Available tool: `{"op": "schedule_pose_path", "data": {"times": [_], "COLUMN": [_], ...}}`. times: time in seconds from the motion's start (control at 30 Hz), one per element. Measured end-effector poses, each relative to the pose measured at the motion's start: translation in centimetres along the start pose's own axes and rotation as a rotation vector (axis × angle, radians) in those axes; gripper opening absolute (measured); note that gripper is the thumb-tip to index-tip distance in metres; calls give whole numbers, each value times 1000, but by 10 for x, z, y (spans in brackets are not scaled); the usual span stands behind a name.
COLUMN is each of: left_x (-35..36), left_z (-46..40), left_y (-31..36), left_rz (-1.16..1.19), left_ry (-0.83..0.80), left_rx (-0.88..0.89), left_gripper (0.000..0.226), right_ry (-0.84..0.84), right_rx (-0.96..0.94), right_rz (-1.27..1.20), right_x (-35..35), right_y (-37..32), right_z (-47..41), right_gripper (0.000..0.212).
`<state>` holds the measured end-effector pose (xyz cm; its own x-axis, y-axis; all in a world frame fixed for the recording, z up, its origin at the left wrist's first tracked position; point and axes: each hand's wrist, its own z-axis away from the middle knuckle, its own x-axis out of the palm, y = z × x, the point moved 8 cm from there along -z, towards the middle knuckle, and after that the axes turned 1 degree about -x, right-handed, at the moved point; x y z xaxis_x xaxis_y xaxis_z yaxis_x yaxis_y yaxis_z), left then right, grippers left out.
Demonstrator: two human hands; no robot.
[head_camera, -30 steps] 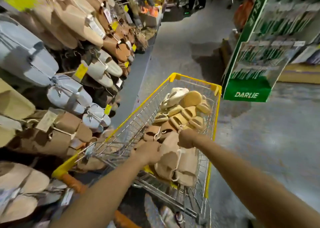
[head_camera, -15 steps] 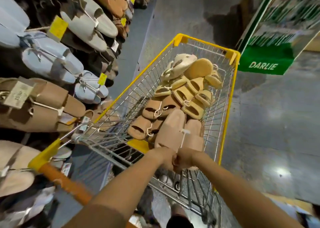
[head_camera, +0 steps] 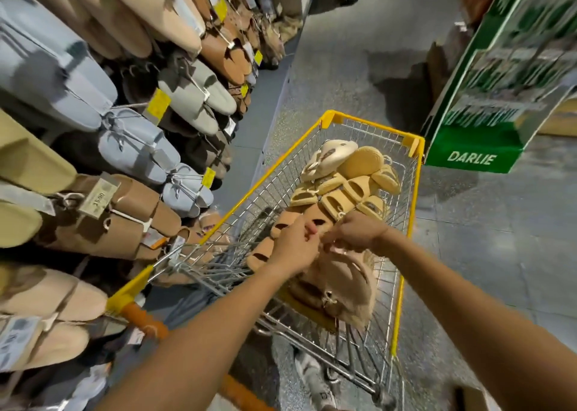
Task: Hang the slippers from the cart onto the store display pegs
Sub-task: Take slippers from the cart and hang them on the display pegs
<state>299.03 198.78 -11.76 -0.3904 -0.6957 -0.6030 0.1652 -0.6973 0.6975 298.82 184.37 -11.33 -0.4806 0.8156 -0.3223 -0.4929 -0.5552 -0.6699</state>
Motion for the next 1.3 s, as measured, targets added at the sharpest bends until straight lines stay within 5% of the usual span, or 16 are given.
{"op": "schedule_pose_path", "data": {"times": [0.17, 0.3, 0.37, 0.47, 0.63, 0.8, 1.1, 1.3], "left_x": [-73, -107, -123, -178, -267, -357, -512, -577], "left_z": [34, 57, 64, 88, 129, 201, 400, 558], "left_y": [54, 56, 52, 58, 90, 134, 143, 120], "left_rz": [-115, 45, 91, 218, 191, -75, -9, -272], "left_ry": [388, 370, 361, 569, 708, 914, 1141, 1579], "left_rx": [160, 28, 8, 79, 262, 406, 550, 492], "left_gripper": [29, 57, 43, 16, 24, 32, 15, 6], "right_ry": [269, 361, 387, 345, 285, 62, -442, -625], "right_rx": [-71, -159, -233, -353, -628, -759, -844, -1036], "right_rz": [-295, -533, -606, -652, -616, -640, -643, -512], "right_x": [-22, -19, -15, -4, 6, 31, 152, 258], "right_y": [-63, -117, -149, -202, -292, -369, -517, -596], "right_z": [36, 62, 76, 95, 155, 199, 335, 451], "right_gripper": [13, 9, 13, 21, 16, 18, 23, 30]}}
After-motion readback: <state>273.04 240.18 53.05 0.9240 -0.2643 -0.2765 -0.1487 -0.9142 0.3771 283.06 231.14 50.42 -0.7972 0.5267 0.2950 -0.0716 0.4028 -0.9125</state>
